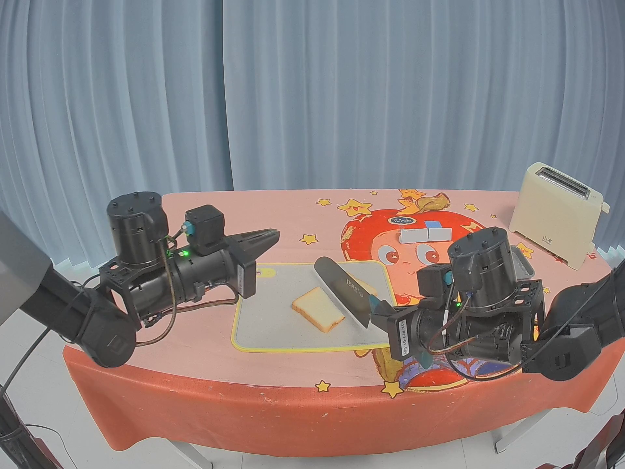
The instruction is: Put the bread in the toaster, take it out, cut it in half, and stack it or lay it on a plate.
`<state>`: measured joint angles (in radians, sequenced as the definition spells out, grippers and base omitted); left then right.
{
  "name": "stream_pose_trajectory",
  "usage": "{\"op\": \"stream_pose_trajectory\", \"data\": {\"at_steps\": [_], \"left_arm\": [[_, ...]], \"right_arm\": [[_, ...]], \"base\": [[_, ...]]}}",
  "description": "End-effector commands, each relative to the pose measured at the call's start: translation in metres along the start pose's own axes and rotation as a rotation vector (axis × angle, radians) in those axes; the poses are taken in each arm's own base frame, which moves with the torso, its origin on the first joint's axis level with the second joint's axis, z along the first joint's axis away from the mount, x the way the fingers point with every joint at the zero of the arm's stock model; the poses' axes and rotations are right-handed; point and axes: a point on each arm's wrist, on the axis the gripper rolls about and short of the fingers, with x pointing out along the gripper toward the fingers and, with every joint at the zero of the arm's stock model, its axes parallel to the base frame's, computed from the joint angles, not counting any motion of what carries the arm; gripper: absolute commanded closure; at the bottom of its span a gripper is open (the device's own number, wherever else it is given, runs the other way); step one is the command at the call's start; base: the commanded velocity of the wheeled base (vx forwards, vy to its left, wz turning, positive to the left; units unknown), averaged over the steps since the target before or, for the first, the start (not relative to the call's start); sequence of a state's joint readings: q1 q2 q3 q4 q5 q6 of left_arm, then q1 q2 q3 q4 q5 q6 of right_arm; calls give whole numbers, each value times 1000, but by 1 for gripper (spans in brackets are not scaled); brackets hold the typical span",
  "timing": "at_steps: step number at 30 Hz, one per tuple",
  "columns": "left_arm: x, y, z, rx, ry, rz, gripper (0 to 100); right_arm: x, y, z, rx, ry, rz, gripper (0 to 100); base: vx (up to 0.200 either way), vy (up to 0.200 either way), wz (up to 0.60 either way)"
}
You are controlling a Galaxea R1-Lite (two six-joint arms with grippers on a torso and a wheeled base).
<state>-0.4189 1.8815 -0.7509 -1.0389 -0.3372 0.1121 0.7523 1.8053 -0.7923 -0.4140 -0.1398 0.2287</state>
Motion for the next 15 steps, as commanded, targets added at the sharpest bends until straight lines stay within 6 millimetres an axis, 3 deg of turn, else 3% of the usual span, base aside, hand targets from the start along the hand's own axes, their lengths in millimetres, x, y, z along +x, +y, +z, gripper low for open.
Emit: {"op": "stream_pose_trajectory", "data": {"at_steps": [1, 5, 7, 11, 15], "left_arm": [[-47, 9, 1, 6, -23, 124, 100], [-77, 18, -11, 22, -57, 209, 100], [-104, 22, -25, 25, -60, 278, 100], [-151, 10, -37, -17, -66, 353, 100], [-175, 1, -44, -59, -38, 395, 100]], "right_arm": [[-6, 0, 2, 1, -13, 1, 100], [-12, 0, 6, 5, -37, 5, 100], [-17, 0, 10, 8, -58, 9, 100], [-29, 1, 18, 18, -123, 23, 100], [-29, 0, 18, 21, -145, 24, 100]], "base": [[0, 0, 0], [0, 0, 0], [0, 0, 0], [0, 0, 0], [0, 0, 0]]}}
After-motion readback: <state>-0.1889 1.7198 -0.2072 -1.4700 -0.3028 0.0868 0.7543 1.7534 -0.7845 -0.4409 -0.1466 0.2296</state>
